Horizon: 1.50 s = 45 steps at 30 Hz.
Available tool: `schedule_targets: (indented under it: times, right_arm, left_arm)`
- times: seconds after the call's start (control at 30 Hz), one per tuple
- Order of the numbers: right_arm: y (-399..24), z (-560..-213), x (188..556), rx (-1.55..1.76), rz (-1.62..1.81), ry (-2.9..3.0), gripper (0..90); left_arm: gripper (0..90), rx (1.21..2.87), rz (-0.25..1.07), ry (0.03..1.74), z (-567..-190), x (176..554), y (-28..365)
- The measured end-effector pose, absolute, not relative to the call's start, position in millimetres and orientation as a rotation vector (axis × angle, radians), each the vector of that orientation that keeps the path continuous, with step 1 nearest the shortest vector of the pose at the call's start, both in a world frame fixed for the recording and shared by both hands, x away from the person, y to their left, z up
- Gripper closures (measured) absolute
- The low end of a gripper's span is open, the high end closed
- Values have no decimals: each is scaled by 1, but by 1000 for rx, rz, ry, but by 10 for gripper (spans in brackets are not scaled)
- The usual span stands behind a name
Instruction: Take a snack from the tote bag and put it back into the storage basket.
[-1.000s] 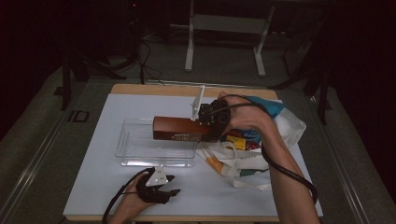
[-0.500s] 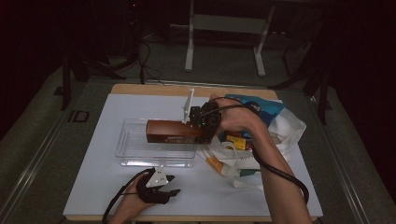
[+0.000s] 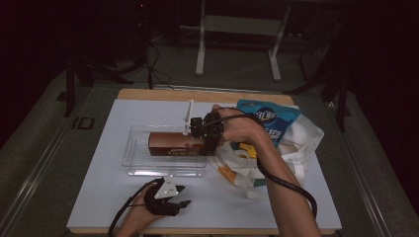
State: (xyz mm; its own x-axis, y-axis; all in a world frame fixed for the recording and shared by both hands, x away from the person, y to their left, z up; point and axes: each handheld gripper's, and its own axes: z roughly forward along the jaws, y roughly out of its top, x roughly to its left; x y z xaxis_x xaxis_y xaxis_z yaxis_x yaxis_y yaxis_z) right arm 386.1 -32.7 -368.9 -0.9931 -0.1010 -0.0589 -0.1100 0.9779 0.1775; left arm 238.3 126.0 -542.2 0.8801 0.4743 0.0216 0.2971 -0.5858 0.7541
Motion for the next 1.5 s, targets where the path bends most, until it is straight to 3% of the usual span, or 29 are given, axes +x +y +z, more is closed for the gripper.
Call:
schedule_targets:
  times: [1.5]
  right_arm:
    - [10,-410,385,-159,173,3139,421]
  left_arm:
    - [466,2243,278,546,-542,238,125]
